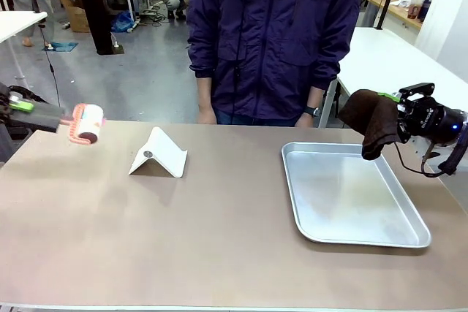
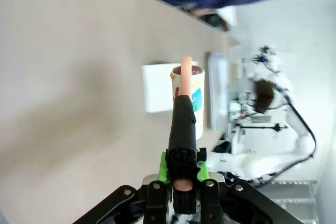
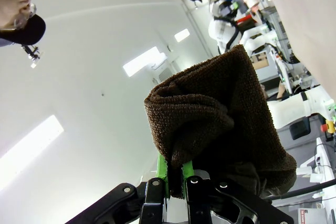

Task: Clean the surface of the table.
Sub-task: Clean the area not pointed to by the person.

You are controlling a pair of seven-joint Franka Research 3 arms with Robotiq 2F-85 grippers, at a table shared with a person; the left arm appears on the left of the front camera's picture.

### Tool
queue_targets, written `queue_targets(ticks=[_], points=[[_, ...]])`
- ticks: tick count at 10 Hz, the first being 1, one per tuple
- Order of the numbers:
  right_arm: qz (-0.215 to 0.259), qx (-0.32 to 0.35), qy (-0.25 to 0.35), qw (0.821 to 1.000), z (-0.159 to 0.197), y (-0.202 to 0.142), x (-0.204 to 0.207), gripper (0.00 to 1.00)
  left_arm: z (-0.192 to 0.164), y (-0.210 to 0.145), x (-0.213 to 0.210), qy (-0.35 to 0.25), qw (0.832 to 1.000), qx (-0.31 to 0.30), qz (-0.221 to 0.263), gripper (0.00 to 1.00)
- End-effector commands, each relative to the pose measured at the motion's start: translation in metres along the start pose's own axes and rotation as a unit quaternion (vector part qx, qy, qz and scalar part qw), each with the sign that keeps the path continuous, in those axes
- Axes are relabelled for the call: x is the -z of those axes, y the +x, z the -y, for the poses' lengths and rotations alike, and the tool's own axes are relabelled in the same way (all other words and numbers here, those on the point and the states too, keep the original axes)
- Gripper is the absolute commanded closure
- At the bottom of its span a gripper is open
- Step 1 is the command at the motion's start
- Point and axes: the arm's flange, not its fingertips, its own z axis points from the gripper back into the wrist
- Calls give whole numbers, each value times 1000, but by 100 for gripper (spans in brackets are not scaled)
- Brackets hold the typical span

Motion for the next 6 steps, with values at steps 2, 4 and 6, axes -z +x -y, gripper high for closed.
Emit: queue_targets(ticks=[2,4,6], points=[[5,-7,7,1000,-5,-1,5,88,36,-97,-43,-118,992,49,-4,78],[5,-7,7,1000,-5,-1,5,88,43,-158,-63,-141,989,24,-34,78],[5,-7,7,1000,-5,-1,5,88,38,-210,-65,-135,987,-9,-81,78]])
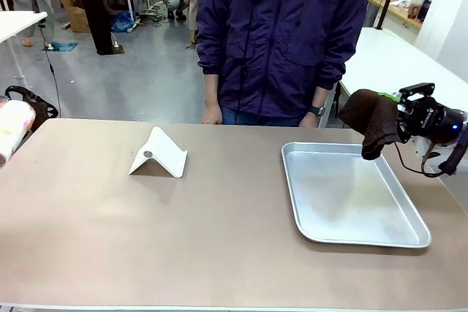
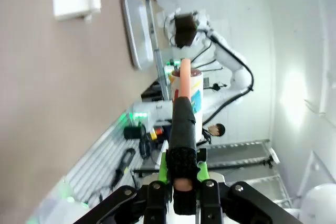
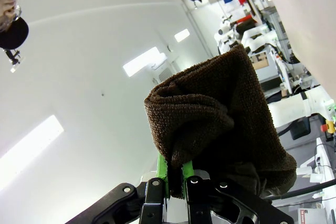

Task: Clean the surface of the table.
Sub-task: Clean the area not pointed to by the person.

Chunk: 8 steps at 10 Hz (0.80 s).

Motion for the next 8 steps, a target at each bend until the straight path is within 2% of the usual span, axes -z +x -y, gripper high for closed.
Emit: queue_targets(ticks=[1,2,3,8], points=[[5,-6,7,1000,-5,-1,6,88,-12,-24,10,17,999,-32,-36,78],[5,-6,7,1000,-5,-1,6,88,-20,-25,10,23,999,-36,-8,78],[5,-6,7,1000,-5,-1,6,88,-7,-19,3,5,1000,-24,-18,78],[5,-6,7,1000,-5,-1,6,88,-7,-19,3,5,1000,-24,-18,78]])
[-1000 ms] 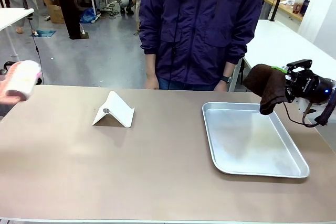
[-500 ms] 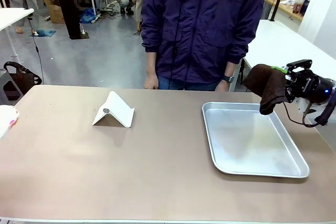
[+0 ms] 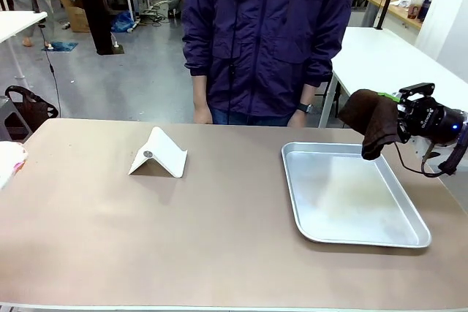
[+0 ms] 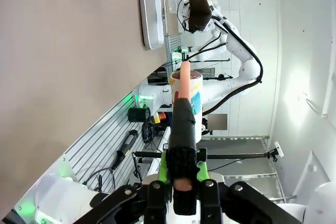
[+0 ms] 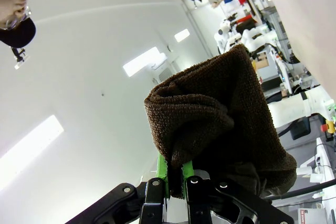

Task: Clean the surface of the table.
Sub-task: Clean the area not pointed to by the person, then return the Lint Roller and towel to their original positions.

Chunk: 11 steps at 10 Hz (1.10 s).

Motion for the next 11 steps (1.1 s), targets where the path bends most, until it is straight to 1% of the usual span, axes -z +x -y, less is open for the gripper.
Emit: queue_targets(ticks=[1,10,11], points=[[5,-6,7,1000,-5,-1,6,88,5,0,-1,-14,1000,6,5,78],[5,-6,7,1000,-5,-1,6,88,5,0,-1,-14,1000,6,5,78],[0,0,0,1000,0,0,0,88,5,0,-1,-14,1000,6,5,78]])
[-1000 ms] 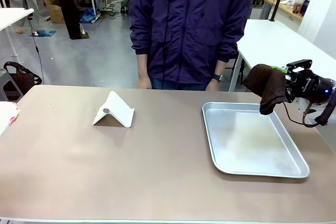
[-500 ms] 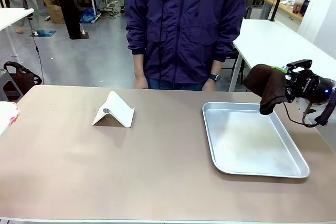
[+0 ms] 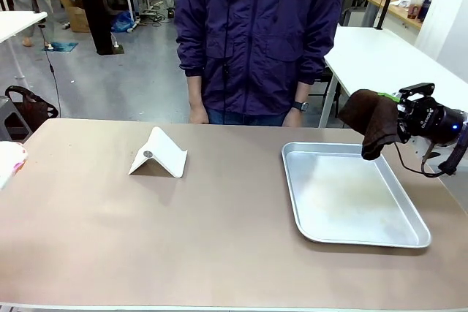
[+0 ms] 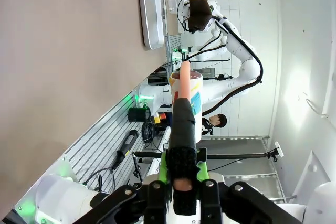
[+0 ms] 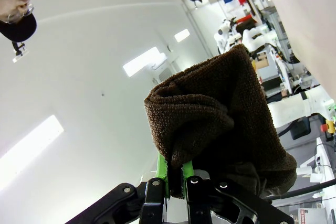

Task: Clean the surface of the table.
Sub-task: Return the Lint Roller and towel to their original positions.

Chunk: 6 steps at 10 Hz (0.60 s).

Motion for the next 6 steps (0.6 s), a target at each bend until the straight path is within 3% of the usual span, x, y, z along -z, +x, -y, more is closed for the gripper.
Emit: queue_targets(ticks=[1,2,3,6], points=[[10,-10,1,1000,-6,-3,19,88,0,0,0,0,1000,0,0,78],[-7,-24,-26,999,-15,1,48,88,20,24,20,2,999,33,-30,78],[-27,-18,-57,998,-24,10,71,88,36,52,44,50,997,31,-43,78],[-31,9,-118,992,-25,47,155,88,87,113,121,117,988,37,-99,78]])
